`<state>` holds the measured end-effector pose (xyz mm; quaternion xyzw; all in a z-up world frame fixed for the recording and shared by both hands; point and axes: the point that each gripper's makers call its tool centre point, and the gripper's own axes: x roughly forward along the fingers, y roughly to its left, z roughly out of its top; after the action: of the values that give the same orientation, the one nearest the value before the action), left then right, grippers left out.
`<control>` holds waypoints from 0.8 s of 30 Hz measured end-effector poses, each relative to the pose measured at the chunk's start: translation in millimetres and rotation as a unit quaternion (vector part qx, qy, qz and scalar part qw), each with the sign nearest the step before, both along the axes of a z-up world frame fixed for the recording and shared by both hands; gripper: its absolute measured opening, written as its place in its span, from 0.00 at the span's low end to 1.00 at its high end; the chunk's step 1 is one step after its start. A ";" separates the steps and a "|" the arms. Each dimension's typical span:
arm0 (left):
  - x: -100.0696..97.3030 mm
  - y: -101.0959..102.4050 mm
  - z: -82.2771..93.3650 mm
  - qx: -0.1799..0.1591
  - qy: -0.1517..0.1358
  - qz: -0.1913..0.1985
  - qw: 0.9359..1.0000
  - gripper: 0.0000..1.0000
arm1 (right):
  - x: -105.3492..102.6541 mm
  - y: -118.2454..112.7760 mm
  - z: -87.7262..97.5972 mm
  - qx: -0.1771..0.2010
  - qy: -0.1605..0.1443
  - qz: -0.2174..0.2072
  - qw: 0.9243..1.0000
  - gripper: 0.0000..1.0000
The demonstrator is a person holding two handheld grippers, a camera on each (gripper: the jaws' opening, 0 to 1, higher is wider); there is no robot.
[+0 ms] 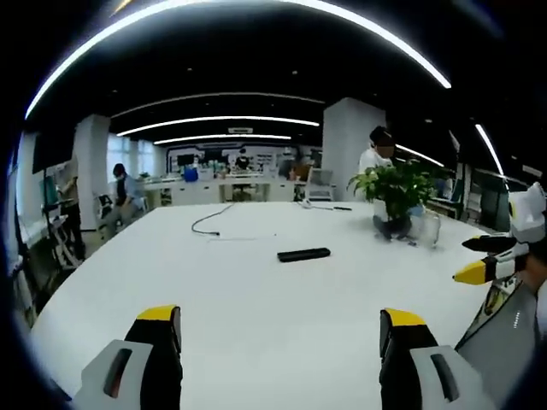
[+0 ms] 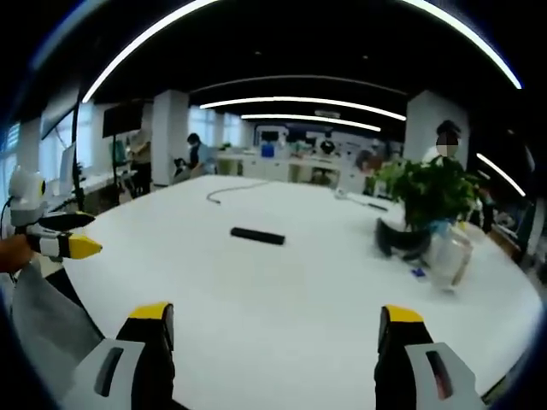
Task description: Press the specified remote control buttons in sequence, fully releasing each button before pressing the next.
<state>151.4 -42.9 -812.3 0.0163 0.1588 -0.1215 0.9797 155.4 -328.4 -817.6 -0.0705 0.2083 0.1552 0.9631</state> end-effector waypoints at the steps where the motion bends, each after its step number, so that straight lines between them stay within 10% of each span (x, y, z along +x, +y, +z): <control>1: 1.6 -0.4 2.8 0.008 -0.012 -0.001 1.000 1.00 | -0.1 -0.2 -0.9 -0.001 0.002 0.000 1.000 0.99; 15: 2.9 15.3 7.9 -0.015 -0.026 0.042 0.999 1.00 | -1.2 6.2 -2.3 -0.006 0.005 0.013 1.000 0.99; 24: -0.3 10.7 5.6 0.030 -0.022 0.031 0.999 1.00 | -1.4 7.3 -1.5 -0.008 0.004 0.018 1.000 0.99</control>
<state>151.1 -32.2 -806.7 0.0434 0.1409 -0.0854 0.9854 154.0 -321.2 -819.1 -0.0815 0.2120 0.1709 0.9587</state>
